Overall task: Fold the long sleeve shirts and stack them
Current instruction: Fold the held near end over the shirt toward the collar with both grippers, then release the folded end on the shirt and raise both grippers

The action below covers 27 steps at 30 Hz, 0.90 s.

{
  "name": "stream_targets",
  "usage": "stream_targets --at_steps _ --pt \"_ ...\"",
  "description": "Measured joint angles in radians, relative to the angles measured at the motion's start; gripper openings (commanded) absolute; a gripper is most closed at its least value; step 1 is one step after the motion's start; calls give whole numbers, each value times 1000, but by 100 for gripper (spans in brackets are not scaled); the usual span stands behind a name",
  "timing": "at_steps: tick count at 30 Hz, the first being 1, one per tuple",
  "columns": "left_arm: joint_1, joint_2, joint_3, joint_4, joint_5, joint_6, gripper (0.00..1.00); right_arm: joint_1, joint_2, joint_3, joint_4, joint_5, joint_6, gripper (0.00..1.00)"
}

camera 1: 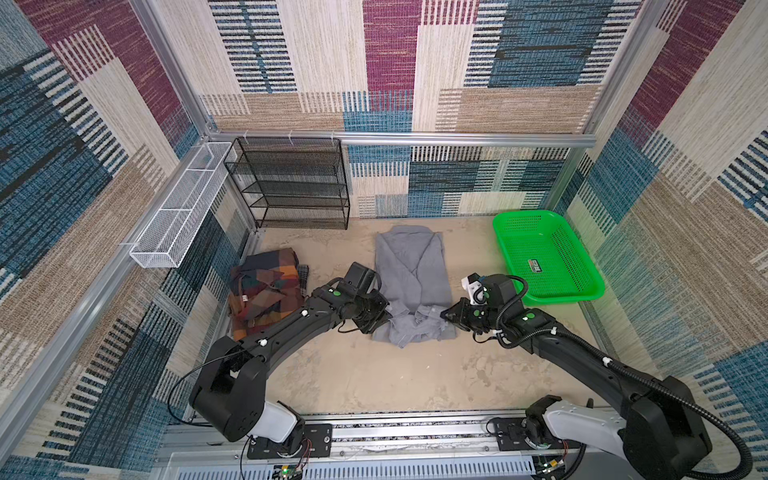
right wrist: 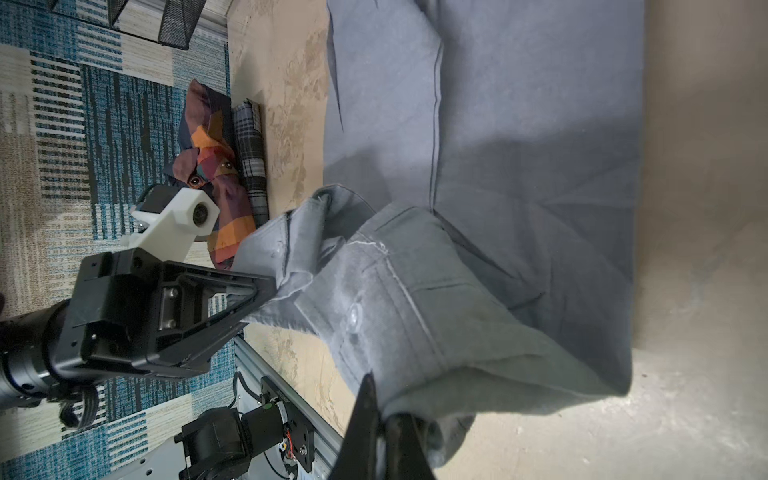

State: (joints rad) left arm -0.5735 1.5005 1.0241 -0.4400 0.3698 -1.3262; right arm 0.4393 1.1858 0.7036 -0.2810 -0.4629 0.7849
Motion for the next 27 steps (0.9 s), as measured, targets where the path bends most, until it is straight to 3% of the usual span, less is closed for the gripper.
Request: stream_targets --at_steps 8,14,21,27 --pt "52 111 71 7 53 53 1 -63 119 24 45 -50 -48 0" --pt "92 163 117 0 63 100 16 -108 216 48 76 -79 -83 0" --pt "109 224 167 -19 80 133 33 -121 317 106 81 -92 -111 46" --pt "135 243 229 -47 89 152 40 -132 355 186 73 -93 -121 58"
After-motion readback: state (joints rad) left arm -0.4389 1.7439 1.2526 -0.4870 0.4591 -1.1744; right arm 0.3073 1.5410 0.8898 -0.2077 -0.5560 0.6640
